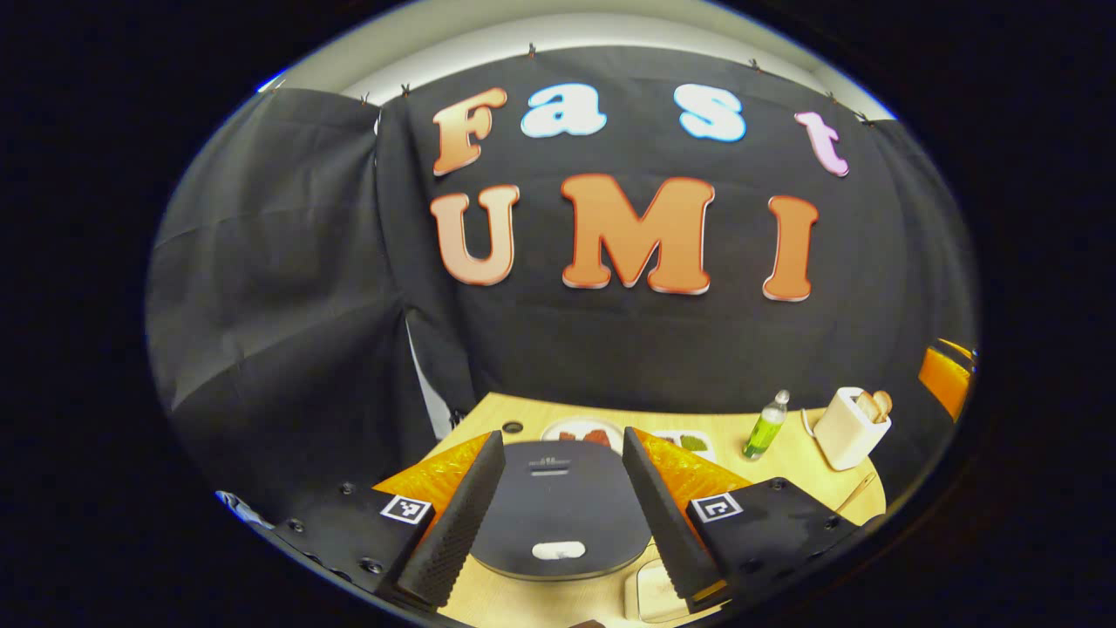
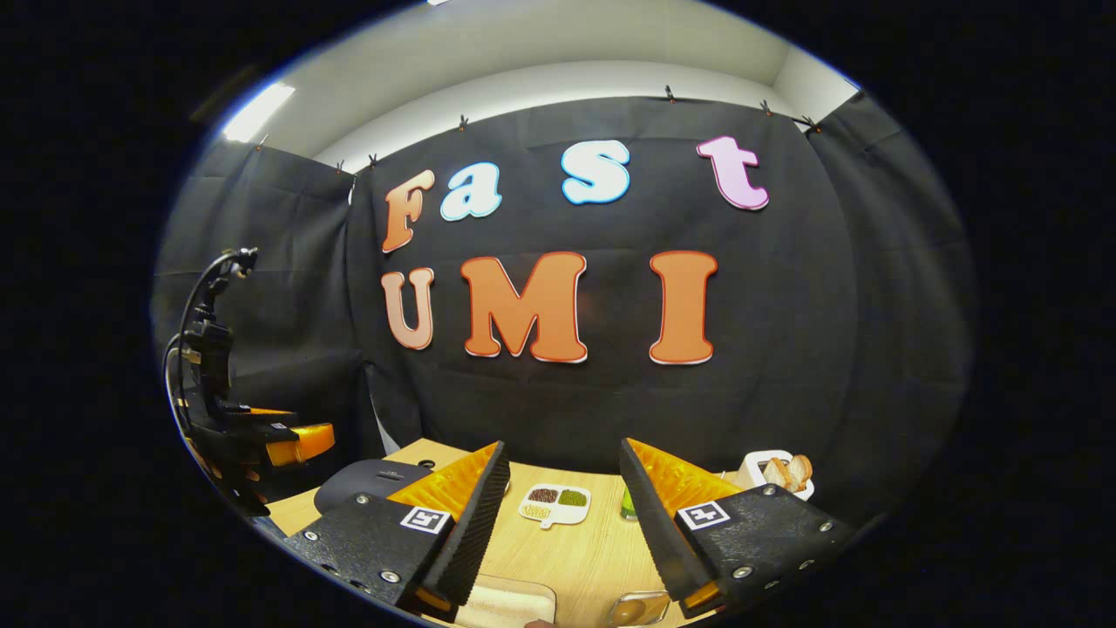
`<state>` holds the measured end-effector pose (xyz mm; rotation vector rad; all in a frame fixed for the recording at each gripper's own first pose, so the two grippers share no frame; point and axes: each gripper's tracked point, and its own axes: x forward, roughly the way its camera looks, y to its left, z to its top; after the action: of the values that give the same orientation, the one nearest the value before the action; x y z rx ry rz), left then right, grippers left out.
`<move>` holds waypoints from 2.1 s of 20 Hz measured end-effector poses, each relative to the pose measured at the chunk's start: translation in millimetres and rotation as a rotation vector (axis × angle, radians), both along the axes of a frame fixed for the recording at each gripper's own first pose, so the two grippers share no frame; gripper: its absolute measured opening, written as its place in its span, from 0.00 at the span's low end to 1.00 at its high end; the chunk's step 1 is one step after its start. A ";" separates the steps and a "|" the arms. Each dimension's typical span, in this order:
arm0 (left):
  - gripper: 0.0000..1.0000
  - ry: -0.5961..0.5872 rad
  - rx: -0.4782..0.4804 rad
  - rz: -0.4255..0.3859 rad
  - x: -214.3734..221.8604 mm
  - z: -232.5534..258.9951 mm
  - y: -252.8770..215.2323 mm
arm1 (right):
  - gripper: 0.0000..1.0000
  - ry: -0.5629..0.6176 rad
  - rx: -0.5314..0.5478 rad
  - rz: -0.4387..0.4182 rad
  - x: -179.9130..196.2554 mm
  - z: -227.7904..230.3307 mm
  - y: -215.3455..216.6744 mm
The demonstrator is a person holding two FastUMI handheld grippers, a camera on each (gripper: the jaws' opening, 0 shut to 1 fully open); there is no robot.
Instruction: Close the left gripper, press the button to open the rice cooker; take a wooden spoon from the chopstick holder with the right hand, scoop a spoonful of rice and pour it into the rice cooker, then put the wooden spoon back into the chopstick holder.
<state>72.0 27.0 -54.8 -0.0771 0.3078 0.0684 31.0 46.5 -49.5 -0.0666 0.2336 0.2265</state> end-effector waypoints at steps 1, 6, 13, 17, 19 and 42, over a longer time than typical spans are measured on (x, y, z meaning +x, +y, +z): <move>0.90 -0.046 0.000 -0.007 -2.1 15.4 -3.1 | 0.80 -0.029 -0.001 0.005 0.0 8.6 2.5; 0.92 -0.235 0.005 -0.025 -14.1 69.1 -9.2 | 0.84 -0.136 -0.011 0.019 -8.3 44.7 10.3; 0.94 -0.335 0.032 -0.021 -29.2 87.8 -7.3 | 0.89 -0.168 -0.002 0.042 -14.4 51.0 20.3; 0.93 -0.361 0.012 -0.017 -33.5 93.0 -4.4 | 0.86 -0.171 0.004 0.050 -13.0 52.1 24.5; 0.92 -0.373 0.010 -0.010 -34.7 94.6 -1.2 | 0.89 -0.172 0.006 0.055 -13.0 52.1 25.8; 0.90 -0.430 0.027 0.075 -36.8 105.4 15.7 | 0.87 -0.156 0.027 0.067 -4.3 49.2 27.3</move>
<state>35.2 42.7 50.5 -0.0745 -0.1255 0.1279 26.7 73.8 -0.2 -0.0649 0.0732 0.2896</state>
